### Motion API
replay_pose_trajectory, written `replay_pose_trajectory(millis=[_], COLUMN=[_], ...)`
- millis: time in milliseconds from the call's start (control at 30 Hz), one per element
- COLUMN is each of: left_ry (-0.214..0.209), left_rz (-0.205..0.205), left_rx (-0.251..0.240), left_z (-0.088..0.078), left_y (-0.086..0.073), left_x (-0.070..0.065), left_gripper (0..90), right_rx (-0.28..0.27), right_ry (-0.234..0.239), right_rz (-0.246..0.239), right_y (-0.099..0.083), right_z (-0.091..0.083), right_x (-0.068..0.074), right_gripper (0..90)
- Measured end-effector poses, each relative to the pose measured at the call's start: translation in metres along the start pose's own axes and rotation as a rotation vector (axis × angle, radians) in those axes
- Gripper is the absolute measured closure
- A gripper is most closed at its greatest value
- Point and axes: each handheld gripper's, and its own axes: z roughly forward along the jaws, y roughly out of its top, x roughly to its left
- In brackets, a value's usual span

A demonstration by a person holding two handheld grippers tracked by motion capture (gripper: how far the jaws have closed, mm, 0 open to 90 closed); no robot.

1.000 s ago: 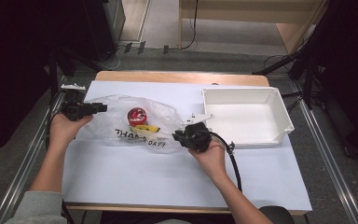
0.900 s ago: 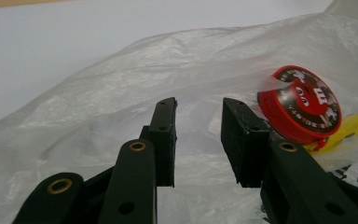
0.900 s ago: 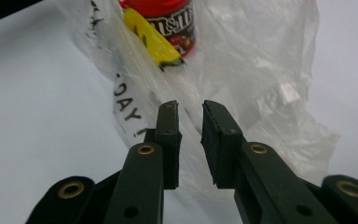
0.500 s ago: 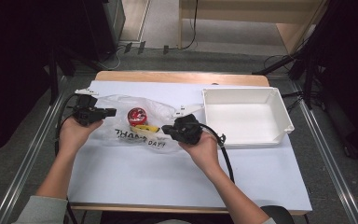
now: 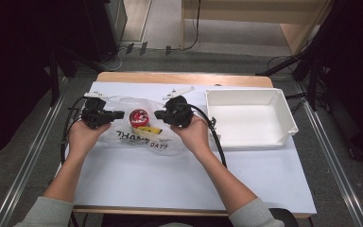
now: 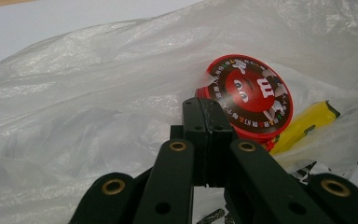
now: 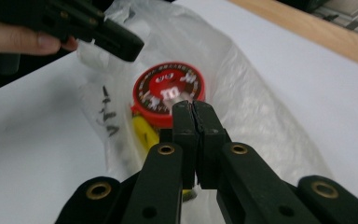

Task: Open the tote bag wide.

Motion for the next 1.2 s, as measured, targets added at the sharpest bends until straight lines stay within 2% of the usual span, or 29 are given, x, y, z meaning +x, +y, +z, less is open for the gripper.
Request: replay_pose_trajectory(millis=[133, 300, 400, 467, 533, 700, 733, 767, 933, 1033, 1200], left_ry=[-0.004, 0.007, 0.011, 0.024, 0.025, 0.013, 0.017, 0.017, 0.014, -0.006, -0.016], left_rz=[-0.004, -0.002, -0.022, -0.023, -0.032, -0.042, -0.037, -0.037, -0.029, -0.022, -0.022], left_rx=[-0.003, -0.005, 0.000, 0.003, 0.011, 0.017, 0.038, 0.038, 0.043, 0.040, 0.052], left_z=[0.002, 0.005, 0.010, 0.013, 0.016, 0.021, 0.023, 0.023, 0.027, 0.027, 0.026], left_y=[-0.001, -0.004, -0.009, -0.012, -0.016, -0.026, -0.029, -0.029, -0.041, -0.046, -0.055], left_x=[-0.001, 0.000, 0.004, 0.005, 0.007, 0.009, 0.009, 0.009, 0.005, 0.002, 0.000], left_gripper=[90.0, 90.0, 90.0, 90.0, 90.0, 90.0, 90.0, 90.0, 90.0, 90.0, 90.0], right_rx=[-0.001, -0.002, -0.019, 0.005, 0.006, 0.022, 0.019, 0.019, 0.027, 0.039, 0.053], right_ry=[-0.016, 0.002, -0.008, -0.020, -0.023, -0.039, -0.046, -0.046, -0.103, -0.126, -0.116], right_rz=[-0.015, -0.017, -0.035, -0.023, -0.012, 0.053, 0.056, 0.056, 0.050, 0.058, 0.087], right_y=[0.010, 0.018, 0.019, 0.020, 0.019, 0.013, 0.011, 0.011, 0.002, -0.004, -0.011], right_z=[0.008, 0.018, 0.024, 0.031, 0.038, 0.054, 0.057, 0.057, 0.074, 0.083, 0.092], right_x=[-0.004, -0.010, -0.013, -0.018, -0.024, -0.043, -0.046, -0.046, -0.055, -0.059, -0.064], right_gripper=[90.0, 90.0, 90.0, 90.0, 90.0, 90.0, 90.0, 90.0, 90.0, 90.0, 90.0])
